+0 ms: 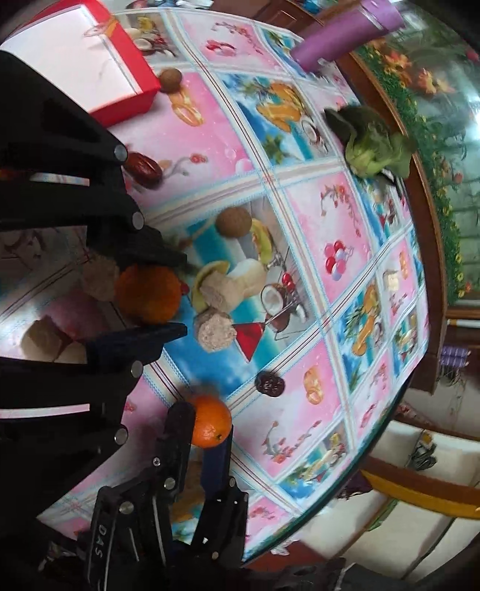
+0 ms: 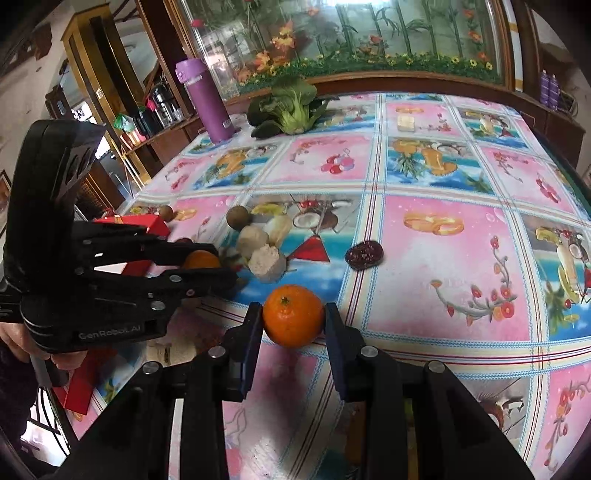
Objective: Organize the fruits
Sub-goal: 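Carry both oranges over the white tray and open both grippers to drop them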
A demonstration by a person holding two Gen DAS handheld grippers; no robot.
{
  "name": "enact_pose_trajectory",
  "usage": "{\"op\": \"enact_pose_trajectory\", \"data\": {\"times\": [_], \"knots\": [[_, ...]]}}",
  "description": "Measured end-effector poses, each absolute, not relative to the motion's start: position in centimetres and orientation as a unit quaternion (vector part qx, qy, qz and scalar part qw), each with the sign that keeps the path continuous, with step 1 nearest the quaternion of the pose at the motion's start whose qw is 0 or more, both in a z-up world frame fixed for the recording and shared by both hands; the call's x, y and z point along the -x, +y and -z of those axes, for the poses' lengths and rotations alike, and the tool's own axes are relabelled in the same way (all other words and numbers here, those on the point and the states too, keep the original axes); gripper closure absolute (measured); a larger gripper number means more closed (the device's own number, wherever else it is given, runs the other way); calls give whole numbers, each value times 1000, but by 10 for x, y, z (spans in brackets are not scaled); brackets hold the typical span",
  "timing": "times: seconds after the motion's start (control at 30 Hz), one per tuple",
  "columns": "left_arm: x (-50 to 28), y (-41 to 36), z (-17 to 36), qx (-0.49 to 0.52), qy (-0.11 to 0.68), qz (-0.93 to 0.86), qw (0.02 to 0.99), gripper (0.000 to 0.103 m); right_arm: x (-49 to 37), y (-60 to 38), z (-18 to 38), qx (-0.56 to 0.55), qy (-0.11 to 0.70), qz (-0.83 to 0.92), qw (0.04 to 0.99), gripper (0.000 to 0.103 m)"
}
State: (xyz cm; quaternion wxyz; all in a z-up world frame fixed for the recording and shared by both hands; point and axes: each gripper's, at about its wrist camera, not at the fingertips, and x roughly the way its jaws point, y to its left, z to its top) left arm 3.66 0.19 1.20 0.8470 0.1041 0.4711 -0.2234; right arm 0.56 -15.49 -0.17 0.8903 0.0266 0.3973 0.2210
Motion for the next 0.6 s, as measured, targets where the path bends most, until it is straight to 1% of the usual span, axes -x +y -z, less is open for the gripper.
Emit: {"op": "enact_pose_trajectory", "data": {"times": [0.17, 0.3, 0.43, 0.6], "knots": [[2, 39, -51, -55, 432, 181, 882, 70, 4, -147, -6, -46, 386, -232, 892, 71], [45, 84, -70, -23, 412, 120, 903, 70, 24, -114, -12, -47, 384, -271, 881, 71], [79, 127, -65, -6, 412, 60, 909, 70, 46, -63, -19, -35, 384, -325, 864, 71], [108, 172, -45, 25, 418, -10, 908, 70, 69, -6, -19, -6, 385, -360, 850, 71]]}}
